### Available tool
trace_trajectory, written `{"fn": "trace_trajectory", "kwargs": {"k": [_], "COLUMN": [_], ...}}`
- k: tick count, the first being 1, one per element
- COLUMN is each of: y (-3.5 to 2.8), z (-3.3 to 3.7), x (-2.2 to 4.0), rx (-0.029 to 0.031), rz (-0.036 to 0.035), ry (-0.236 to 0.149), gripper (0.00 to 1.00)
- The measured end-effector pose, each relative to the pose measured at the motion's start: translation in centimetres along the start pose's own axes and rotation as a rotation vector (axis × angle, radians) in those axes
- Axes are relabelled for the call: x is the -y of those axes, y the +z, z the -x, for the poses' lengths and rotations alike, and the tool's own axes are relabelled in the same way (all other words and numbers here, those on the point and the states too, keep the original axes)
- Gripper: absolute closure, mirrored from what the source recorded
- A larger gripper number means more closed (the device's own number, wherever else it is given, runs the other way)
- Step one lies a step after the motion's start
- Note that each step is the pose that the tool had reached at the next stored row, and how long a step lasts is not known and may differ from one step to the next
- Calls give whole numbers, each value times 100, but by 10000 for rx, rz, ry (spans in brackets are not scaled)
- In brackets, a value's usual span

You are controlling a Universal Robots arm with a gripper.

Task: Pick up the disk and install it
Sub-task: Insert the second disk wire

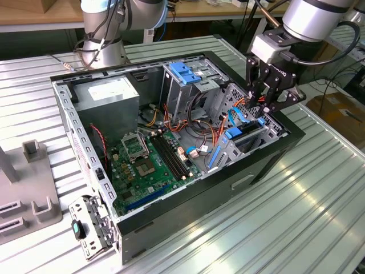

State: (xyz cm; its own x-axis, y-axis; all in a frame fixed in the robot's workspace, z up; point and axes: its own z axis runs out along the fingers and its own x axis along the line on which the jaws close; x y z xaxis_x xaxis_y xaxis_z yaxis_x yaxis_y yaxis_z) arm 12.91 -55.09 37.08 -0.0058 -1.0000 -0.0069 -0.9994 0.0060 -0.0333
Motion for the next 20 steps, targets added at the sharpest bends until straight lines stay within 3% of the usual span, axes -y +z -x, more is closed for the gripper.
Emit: {"fn": "trace_trajectory", "kwargs": {"k": [3,16,20], "y": [1,1,1], "z": [15,22,22], "x": [27,32,36], "rx": [-1,0,12], "rz": [0,0,1], "ry": [-1,-5,-186], "gripper": [64,64,64]}}
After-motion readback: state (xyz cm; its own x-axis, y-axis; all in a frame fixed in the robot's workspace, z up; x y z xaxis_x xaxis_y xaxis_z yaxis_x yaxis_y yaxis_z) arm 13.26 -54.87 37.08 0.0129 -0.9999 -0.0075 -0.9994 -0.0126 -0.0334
